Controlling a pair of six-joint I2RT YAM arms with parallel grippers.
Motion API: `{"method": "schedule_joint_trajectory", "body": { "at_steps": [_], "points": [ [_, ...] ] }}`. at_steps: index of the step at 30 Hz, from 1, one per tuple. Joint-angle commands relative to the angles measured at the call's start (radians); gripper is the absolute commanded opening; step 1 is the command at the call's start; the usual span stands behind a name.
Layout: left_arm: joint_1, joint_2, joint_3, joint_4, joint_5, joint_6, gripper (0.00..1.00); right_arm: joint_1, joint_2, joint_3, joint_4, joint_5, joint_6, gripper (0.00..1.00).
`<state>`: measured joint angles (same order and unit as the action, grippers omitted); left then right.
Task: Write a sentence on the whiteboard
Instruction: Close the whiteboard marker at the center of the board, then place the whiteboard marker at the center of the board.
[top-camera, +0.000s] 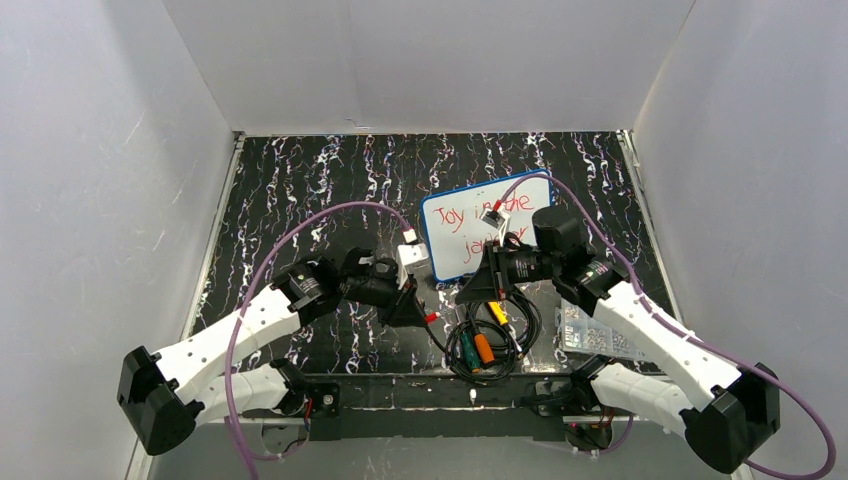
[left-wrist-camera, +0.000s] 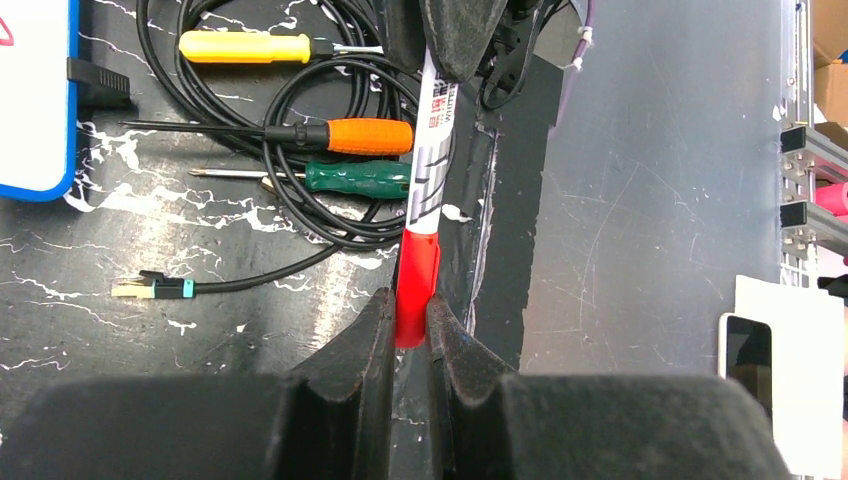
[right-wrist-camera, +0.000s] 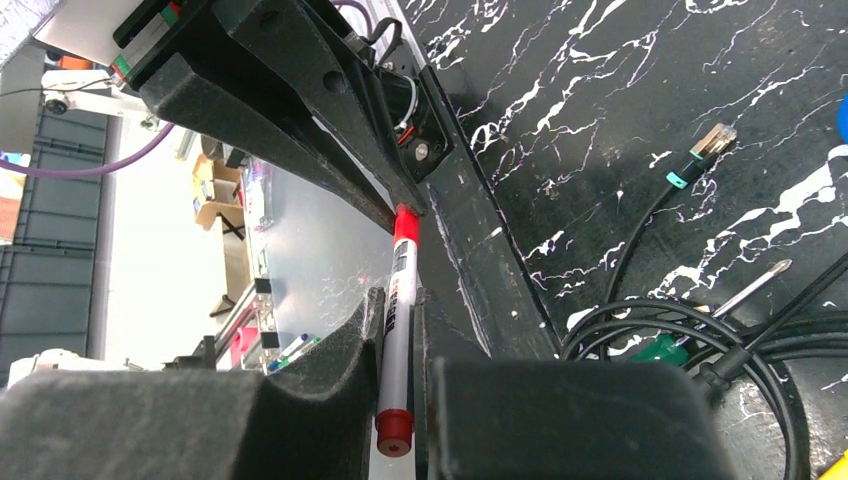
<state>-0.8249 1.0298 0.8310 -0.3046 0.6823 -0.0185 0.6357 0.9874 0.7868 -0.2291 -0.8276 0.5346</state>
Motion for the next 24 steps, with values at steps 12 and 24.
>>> {"method": "schedule_joint_trajectory", "body": {
  "at_steps": [12, 24],
  "points": [
    [0.18, -0.177, 0.034, -0.014, -0.46, -0.056, 0.86, 0.084, -0.133, -0.131, 0.203, 0.586, -0.004, 0.01],
    [0.558, -0.233, 0.004, -0.056, -0.846, -0.192, 0.98, 0.448, 0.19, -0.07, 0.454, 1.228, -0.205, 0.01]
  ]
}}
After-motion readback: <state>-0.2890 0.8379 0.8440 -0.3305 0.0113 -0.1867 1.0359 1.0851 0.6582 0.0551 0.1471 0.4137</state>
